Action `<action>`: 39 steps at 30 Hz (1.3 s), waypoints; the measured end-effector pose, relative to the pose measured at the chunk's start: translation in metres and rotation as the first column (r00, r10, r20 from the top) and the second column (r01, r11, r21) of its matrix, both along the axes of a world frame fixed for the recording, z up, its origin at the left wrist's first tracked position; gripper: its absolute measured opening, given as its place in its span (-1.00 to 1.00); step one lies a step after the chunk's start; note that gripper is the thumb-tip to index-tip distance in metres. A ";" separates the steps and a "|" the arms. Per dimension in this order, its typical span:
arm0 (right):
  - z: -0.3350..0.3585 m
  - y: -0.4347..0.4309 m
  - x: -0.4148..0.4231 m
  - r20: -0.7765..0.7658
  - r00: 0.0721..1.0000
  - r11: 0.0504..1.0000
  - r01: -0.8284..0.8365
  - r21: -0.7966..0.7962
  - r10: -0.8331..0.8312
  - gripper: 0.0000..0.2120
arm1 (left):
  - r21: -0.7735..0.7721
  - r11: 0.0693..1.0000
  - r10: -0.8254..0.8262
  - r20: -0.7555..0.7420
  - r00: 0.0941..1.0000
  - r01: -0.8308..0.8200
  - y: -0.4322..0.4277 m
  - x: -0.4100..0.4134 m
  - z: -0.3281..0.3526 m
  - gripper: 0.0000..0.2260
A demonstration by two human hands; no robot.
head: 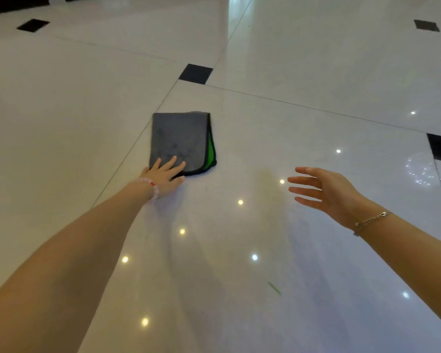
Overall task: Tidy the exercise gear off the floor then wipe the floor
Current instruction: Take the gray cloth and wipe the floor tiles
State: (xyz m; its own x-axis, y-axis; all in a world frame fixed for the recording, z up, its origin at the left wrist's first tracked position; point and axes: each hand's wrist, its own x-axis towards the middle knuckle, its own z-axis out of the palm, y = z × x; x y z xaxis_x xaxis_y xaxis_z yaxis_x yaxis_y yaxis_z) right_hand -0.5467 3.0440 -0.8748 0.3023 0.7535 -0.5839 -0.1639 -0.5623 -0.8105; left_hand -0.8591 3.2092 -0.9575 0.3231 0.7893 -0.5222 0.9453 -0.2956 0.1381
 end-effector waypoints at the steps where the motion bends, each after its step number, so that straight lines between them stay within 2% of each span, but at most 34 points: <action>1: -0.001 0.003 -0.002 0.014 1.000 1.000 -0.015 -0.002 0.015 -0.68 | 0.043 0.999 -0.033 -0.010 0.999 0.033 0.003 -0.008 -0.001 -0.53; 2: -0.001 0.005 -0.003 0.031 0.999 1.000 -0.028 -0.003 0.028 -0.68 | 0.082 0.996 -0.014 -0.021 1.000 0.016 0.008 -0.016 -0.002 -0.54; 5: -0.002 0.011 -0.005 0.060 0.998 0.999 -0.032 -0.008 0.033 -0.68 | 0.135 0.961 0.252 -0.054 0.966 -0.243 0.017 -0.025 -0.005 -0.54; 6: -0.002 0.011 -0.005 0.063 0.998 1.000 -0.022 -0.007 0.022 -0.68 | 0.152 0.951 0.281 -0.077 0.956 -0.268 0.018 -0.019 -0.004 -0.52; 11: -0.008 0.007 -0.017 0.054 0.998 0.999 -0.020 -0.049 0.023 -0.70 | 0.201 0.968 0.173 -0.087 0.981 -0.153 -0.001 -0.031 -0.003 -0.49; 15: -0.013 0.004 -0.028 0.065 0.997 0.998 -0.044 -0.048 0.047 -0.69 | 0.212 0.926 0.330 -0.053 0.943 -0.312 -0.032 -0.056 -0.011 -0.49; 20: -0.014 -0.002 -0.041 0.046 0.995 0.996 -0.086 -0.035 0.088 -0.69 | 0.238 0.950 0.218 -0.049 0.975 -0.200 -0.069 -0.064 -0.009 -0.48; 26: -0.010 -0.018 -0.062 0.010 0.994 0.994 -0.105 -0.024 0.105 -0.72 | 0.192 0.971 0.130 0.064 0.989 -0.140 -0.154 -0.052 -0.014 -0.46; 29: -0.007 -0.037 -0.074 0.017 0.993 0.993 -0.116 -0.004 0.116 -0.74 | 0.190 0.979 0.067 0.054 0.996 -0.076 -0.199 -0.034 -0.014 -0.35; 32: -0.009 -0.060 -0.081 0.109 0.975 0.980 -0.198 0.030 0.193 -0.74 | 0.163 0.986 0.012 0.061 0.998 -0.022 -0.246 -0.009 -0.013 -0.25; 34: -0.011 -0.078 -0.082 0.184 0.953 0.966 -0.254 0.046 0.242 -0.72 | 0.179 0.982 -0.077 0.058 0.995 0.065 -0.269 0.007 -0.011 -0.32; 36: -0.021 -0.100 -0.083 0.257 0.930 0.956 -0.288 0.060 0.264 -0.71 | 0.191 0.973 -0.151 0.121 0.981 0.126 -0.285 0.022 -0.007 -0.41; 37: -0.027 -0.112 -0.082 0.348 0.894 0.944 -0.324 0.062 0.283 -0.71 | 0.161 0.973 -0.184 0.123 0.975 0.163 -0.291 0.029 -0.004 -0.39; 38: -0.033 -0.124 -0.079 0.481 0.814 0.919 -0.392 0.043 0.325 -0.69 | 0.176 0.961 -0.239 0.134 0.962 0.214 -0.293 0.035 -0.004 -0.34; 39: -0.040 -0.136 -0.075 0.623 0.690 0.881 -0.473 0.001 0.369 -0.68 | 0.143 0.966 -0.238 0.176 0.955 0.215 -0.294 0.039 -0.001 -0.31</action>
